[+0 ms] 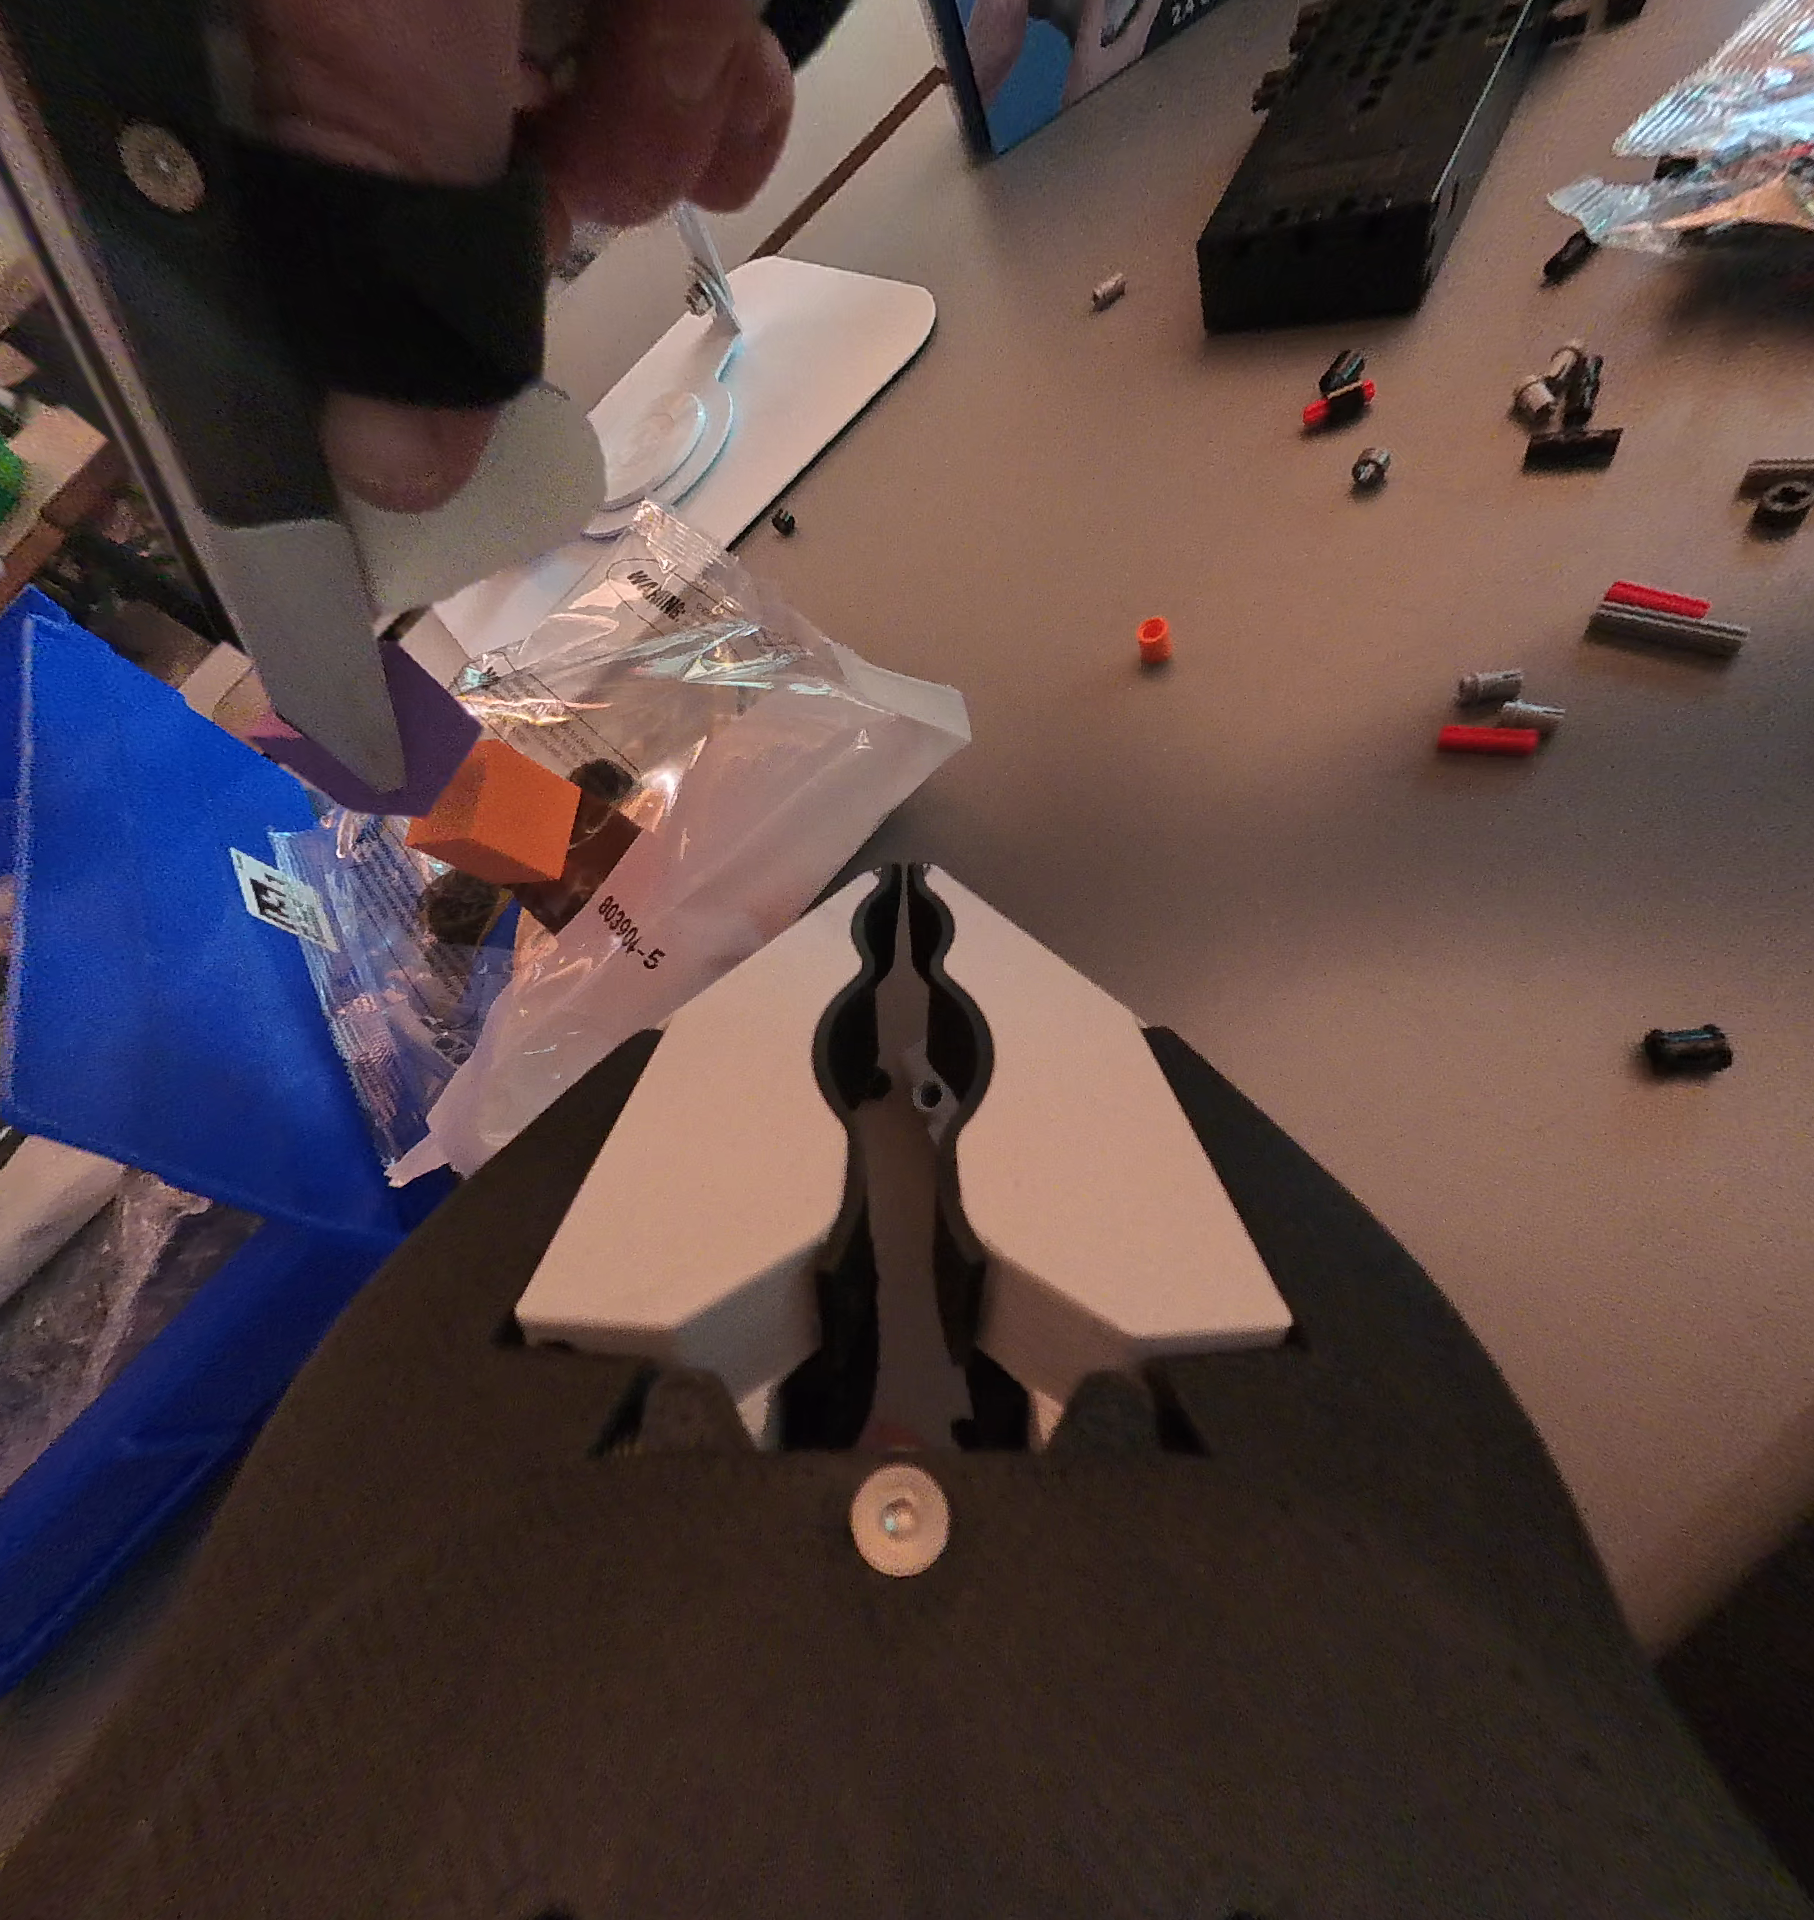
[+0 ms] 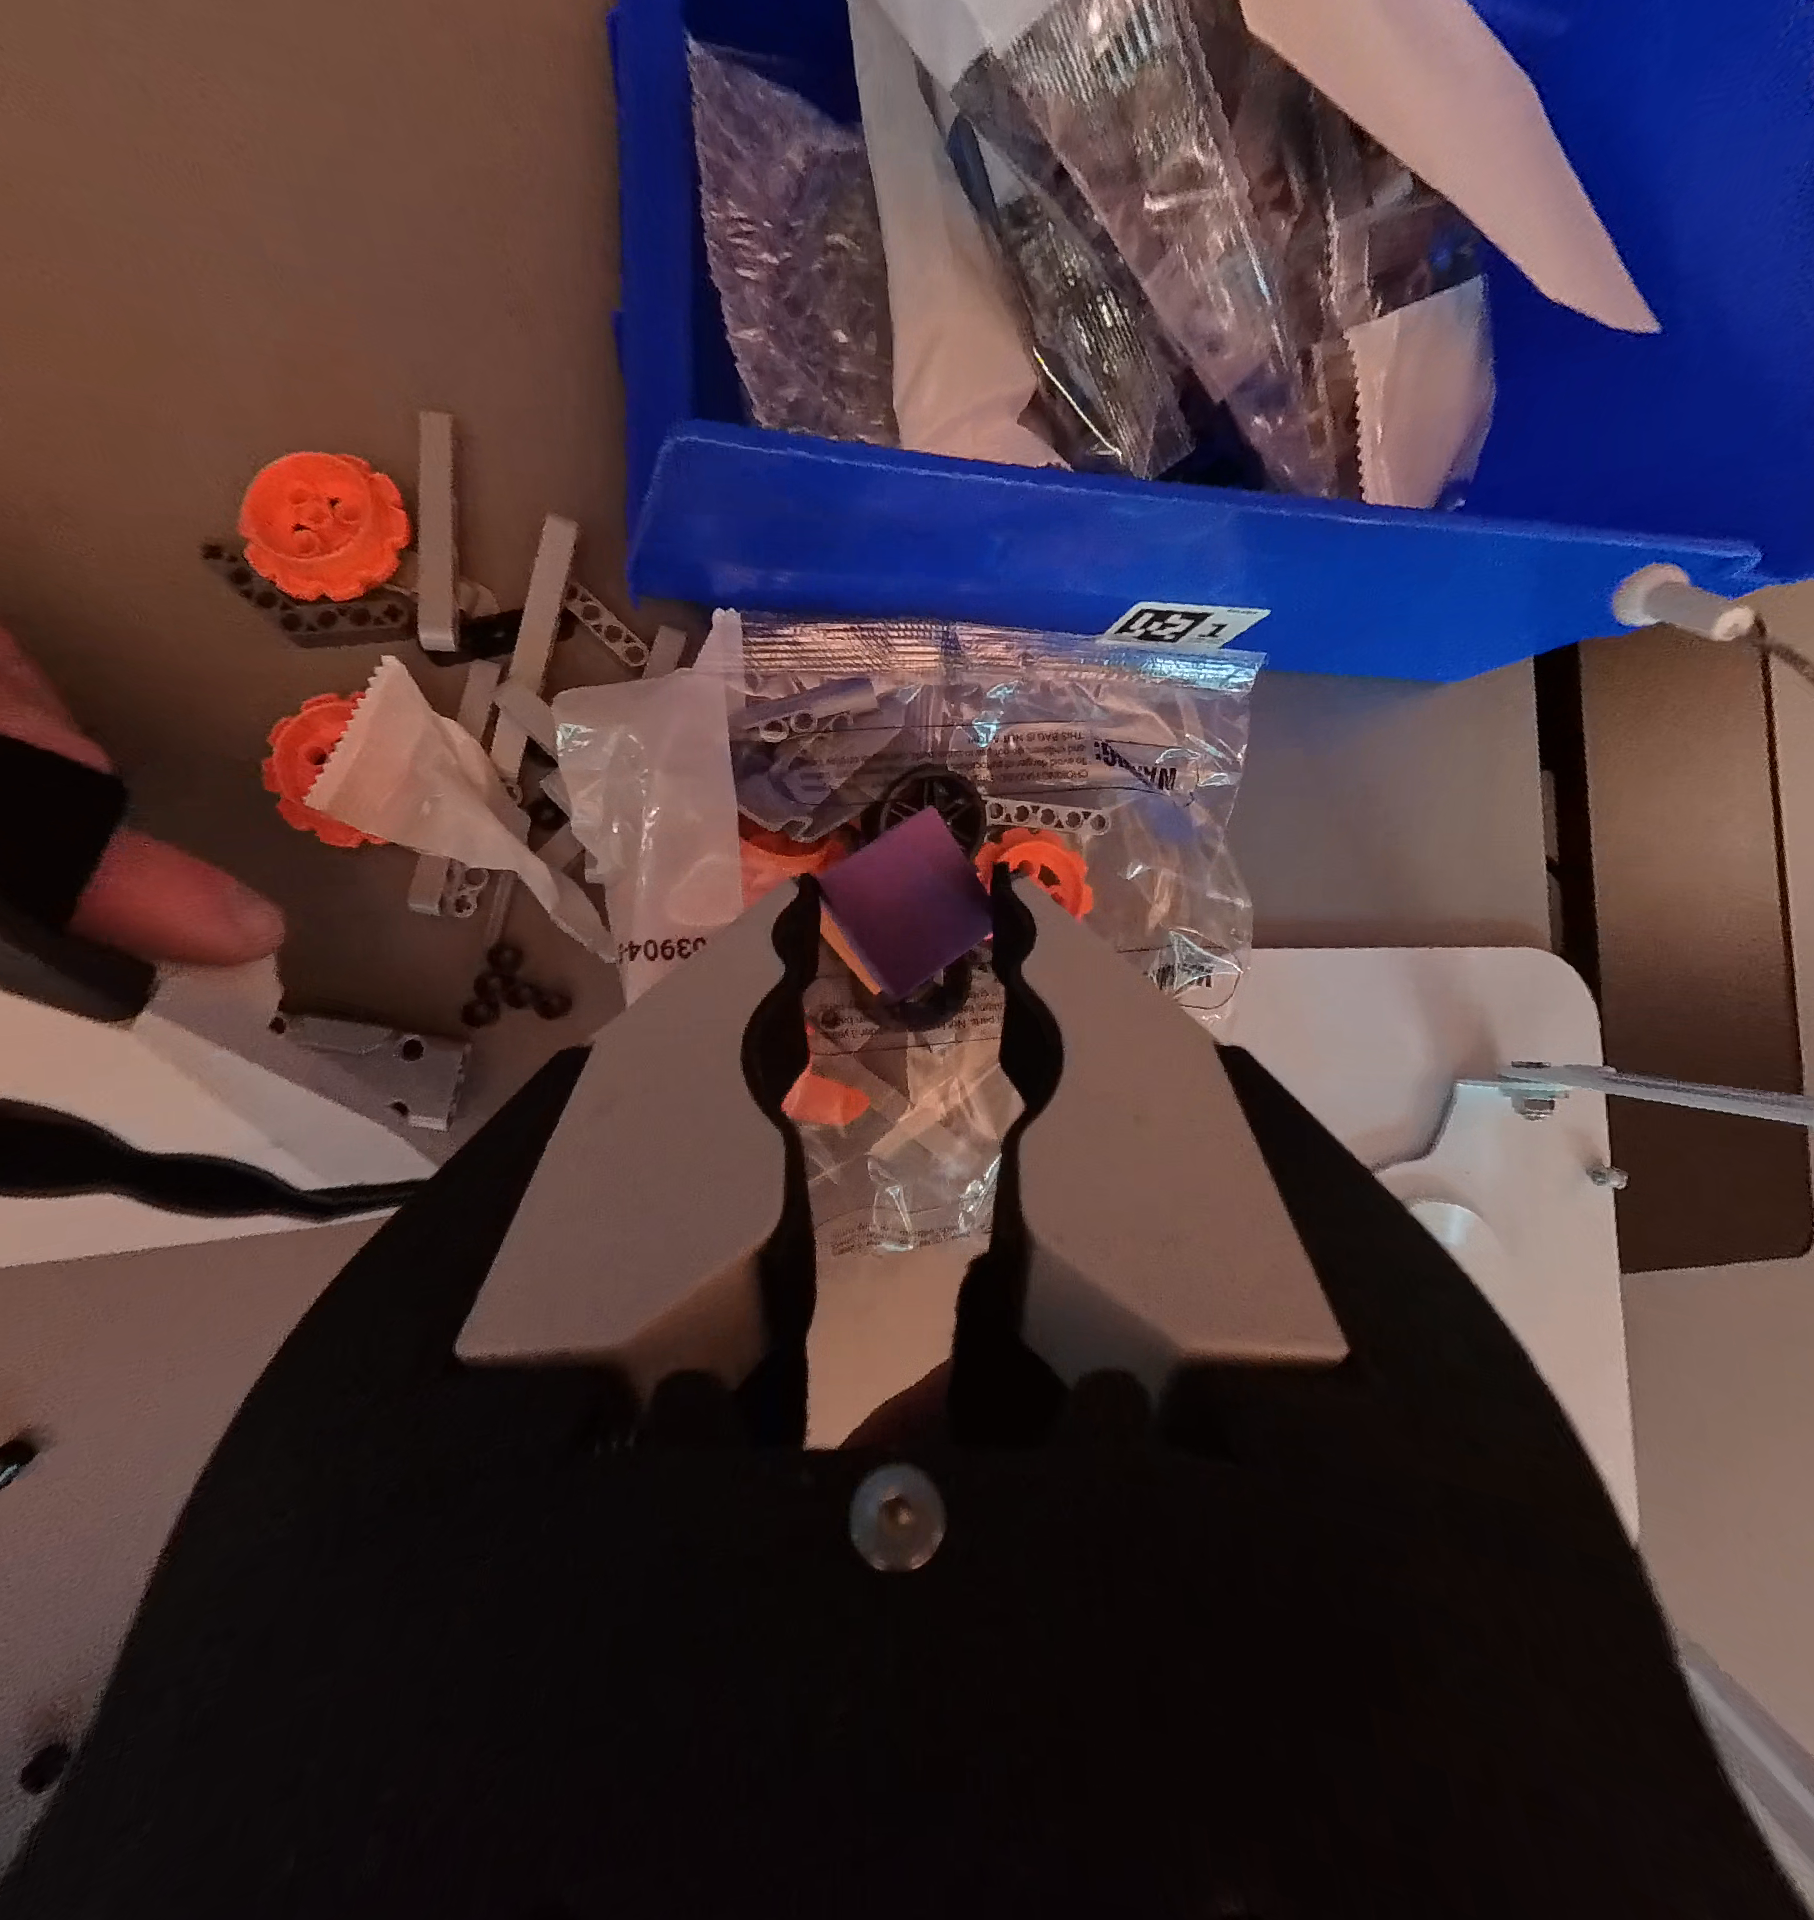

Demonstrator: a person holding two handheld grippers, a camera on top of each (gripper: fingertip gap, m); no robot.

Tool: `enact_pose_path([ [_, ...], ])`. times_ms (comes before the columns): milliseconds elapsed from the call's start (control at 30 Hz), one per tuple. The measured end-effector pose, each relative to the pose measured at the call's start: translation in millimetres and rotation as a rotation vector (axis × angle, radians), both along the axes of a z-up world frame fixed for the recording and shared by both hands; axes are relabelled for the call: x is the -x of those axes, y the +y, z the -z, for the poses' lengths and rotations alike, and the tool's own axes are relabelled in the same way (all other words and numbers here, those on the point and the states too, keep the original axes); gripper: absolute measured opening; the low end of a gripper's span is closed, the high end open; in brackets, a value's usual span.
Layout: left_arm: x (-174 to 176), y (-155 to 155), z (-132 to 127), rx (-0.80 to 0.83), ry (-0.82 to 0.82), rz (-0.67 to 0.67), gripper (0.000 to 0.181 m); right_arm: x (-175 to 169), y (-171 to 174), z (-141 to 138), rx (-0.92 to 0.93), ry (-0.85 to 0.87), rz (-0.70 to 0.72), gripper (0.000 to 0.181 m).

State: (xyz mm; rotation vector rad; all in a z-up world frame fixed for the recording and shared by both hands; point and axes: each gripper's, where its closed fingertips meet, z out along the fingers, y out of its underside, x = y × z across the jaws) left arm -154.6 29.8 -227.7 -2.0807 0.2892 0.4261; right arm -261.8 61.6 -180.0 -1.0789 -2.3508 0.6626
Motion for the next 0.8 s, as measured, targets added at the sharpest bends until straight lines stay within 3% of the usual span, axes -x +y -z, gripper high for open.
enact_pose_path([
  [167, 0, 0, 0, 0.0, -0.016, 0.001, 0.001, 1, 12, 22, -0.055, -0.061, 0.038, 0.033],
  [600, -1, 1, -1, -0.011, -0.04, 0.004, 0.002, 6, 6, 20, -0.014, -0.03, 0.04, 0.032],
  [800, 0, 1, -1, -0.009, -0.04, 0.001, 0.003, 5, 10, 23, -0.038, -0.03, 0.047, 0.04],
])
